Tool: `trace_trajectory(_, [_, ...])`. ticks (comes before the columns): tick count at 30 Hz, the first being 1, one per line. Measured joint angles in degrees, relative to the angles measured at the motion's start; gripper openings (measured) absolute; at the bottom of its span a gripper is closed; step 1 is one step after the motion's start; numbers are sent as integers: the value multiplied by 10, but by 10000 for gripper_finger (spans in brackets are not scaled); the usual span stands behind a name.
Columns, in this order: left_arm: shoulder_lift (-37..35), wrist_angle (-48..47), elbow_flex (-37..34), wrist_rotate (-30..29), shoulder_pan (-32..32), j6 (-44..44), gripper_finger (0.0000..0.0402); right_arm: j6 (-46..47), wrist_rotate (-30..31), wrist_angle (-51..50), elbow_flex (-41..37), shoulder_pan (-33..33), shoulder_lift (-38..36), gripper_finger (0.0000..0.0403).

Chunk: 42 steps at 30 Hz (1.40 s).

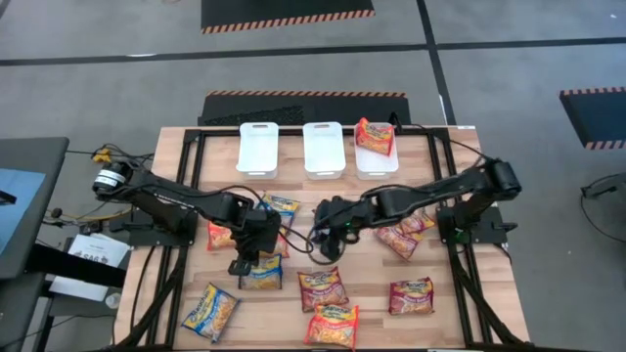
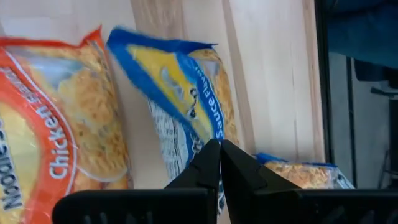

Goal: Sort Maruchan noodles
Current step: Put the bottom blue noodle pack into the top middle white bin, then put the bottom right blue noodle pack into the top middle white bin

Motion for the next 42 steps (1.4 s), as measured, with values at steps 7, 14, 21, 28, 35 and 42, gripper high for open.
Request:
trace_trajectory(7, [0, -18, 0, -4, -2, -25, 0, 21, -32, 97, 0, 17, 72, 214])
trace_trajectory(14, [-5, -77, 0, -3, -30, -119, 0, 51, -86, 154, 0, 21, 99, 214])
trace_trajectory(21, [0, -108, -4, -79, -79, -204, 0, 58, -88, 157, 0, 21, 98, 214])
trace_trajectory(28, [0, -41, -60, -79, -89, -276, 0, 82, -88, 150, 0, 21, 98, 214])
trace_trajectory(35, [0, 5, -106, -89, -96, -303, 0, 149, -88, 137, 0, 5, 98, 214])
trace_trajectory(42, [0, 108, -142, -89, -103, -341, 0, 255, -87, 128, 0, -17, 98, 214])
